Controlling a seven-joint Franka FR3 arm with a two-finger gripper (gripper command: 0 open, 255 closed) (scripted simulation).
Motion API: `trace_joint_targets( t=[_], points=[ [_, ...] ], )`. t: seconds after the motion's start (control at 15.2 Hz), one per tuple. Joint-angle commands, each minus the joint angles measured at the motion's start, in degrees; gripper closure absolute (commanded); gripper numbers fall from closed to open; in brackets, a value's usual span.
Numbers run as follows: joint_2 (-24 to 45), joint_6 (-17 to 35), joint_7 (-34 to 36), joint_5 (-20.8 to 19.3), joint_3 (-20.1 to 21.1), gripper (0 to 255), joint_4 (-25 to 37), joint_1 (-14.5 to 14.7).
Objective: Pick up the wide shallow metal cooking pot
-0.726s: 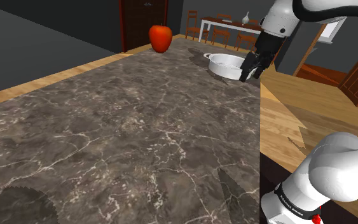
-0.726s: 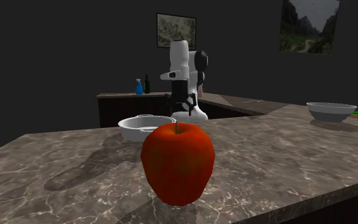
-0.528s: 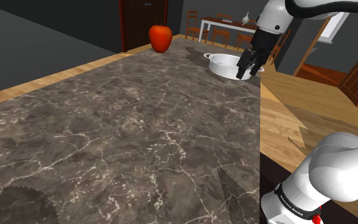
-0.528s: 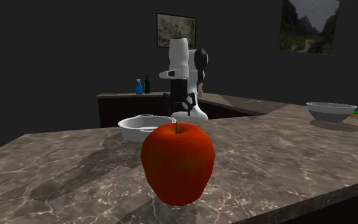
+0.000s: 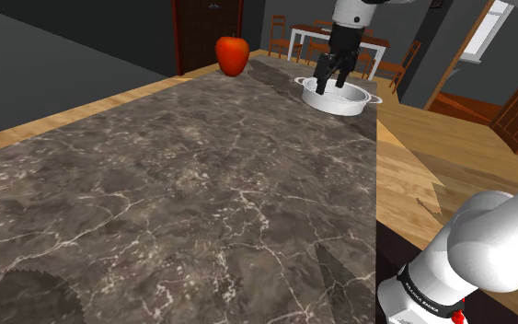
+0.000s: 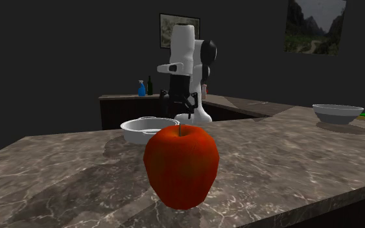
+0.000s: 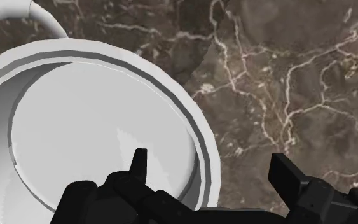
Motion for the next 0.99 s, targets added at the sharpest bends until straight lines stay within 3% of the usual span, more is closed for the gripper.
trace_joint_targets(
  t=[0.0, 0.66, 0.73, 0.92],
  points=[
    [5.5, -1.1, -0.4, -0.9, 0.5, 0, 5.8, 0.3],
    [4.9, 4.7, 0.1, -1.0, 0.4, 0, -0.6, 0.3],
    [5.0, 4.6, 0.2, -1.0, 0.4, 255, -0.6, 0.3],
    [4.9, 4.6, 0.2, -1.0, 0.4, 255, -0.6, 0.3]
  ],
)
